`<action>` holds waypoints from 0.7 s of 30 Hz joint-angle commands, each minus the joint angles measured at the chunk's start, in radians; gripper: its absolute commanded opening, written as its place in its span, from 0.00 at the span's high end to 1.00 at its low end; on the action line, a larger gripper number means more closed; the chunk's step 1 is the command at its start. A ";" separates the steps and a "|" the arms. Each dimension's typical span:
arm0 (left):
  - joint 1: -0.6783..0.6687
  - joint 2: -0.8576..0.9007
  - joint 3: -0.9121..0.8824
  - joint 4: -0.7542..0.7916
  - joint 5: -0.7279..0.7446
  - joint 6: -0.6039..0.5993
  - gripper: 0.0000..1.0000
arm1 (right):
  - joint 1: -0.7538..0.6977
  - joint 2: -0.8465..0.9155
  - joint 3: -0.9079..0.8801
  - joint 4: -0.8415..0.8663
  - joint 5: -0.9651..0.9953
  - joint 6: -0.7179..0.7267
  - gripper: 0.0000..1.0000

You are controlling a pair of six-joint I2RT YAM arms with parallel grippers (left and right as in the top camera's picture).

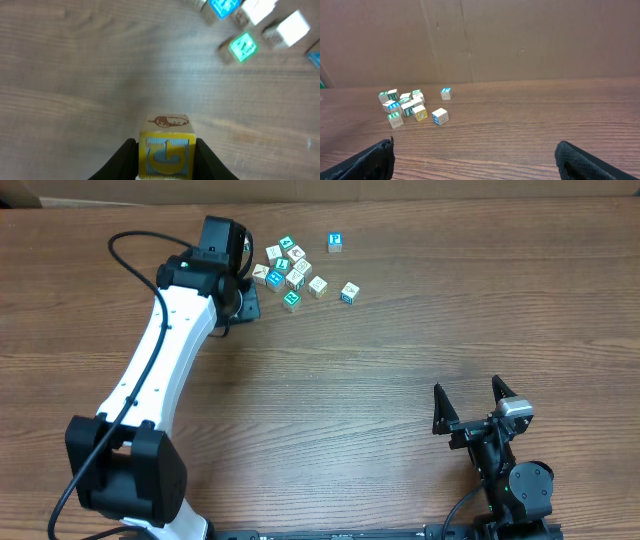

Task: Form a horizontal line
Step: 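Carry the yellow block toward the table center with the left gripper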

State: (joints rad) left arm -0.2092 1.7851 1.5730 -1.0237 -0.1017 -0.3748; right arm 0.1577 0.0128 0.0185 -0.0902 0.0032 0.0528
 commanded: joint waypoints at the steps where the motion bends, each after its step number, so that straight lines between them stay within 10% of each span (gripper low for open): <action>1: -0.030 -0.030 0.001 -0.069 0.002 -0.034 0.74 | -0.003 -0.010 -0.010 0.006 -0.005 0.007 0.00; 12: -0.148 -0.026 -0.052 -0.121 -0.012 -0.132 0.74 | -0.003 -0.010 -0.010 0.006 -0.005 0.007 0.00; 21: -0.177 -0.025 -0.277 0.124 -0.022 -0.182 0.73 | -0.003 -0.010 -0.010 0.006 -0.006 0.007 0.00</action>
State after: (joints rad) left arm -0.3851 1.7763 1.3575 -0.9413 -0.1028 -0.5259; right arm 0.1577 0.0128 0.0185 -0.0902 0.0032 0.0528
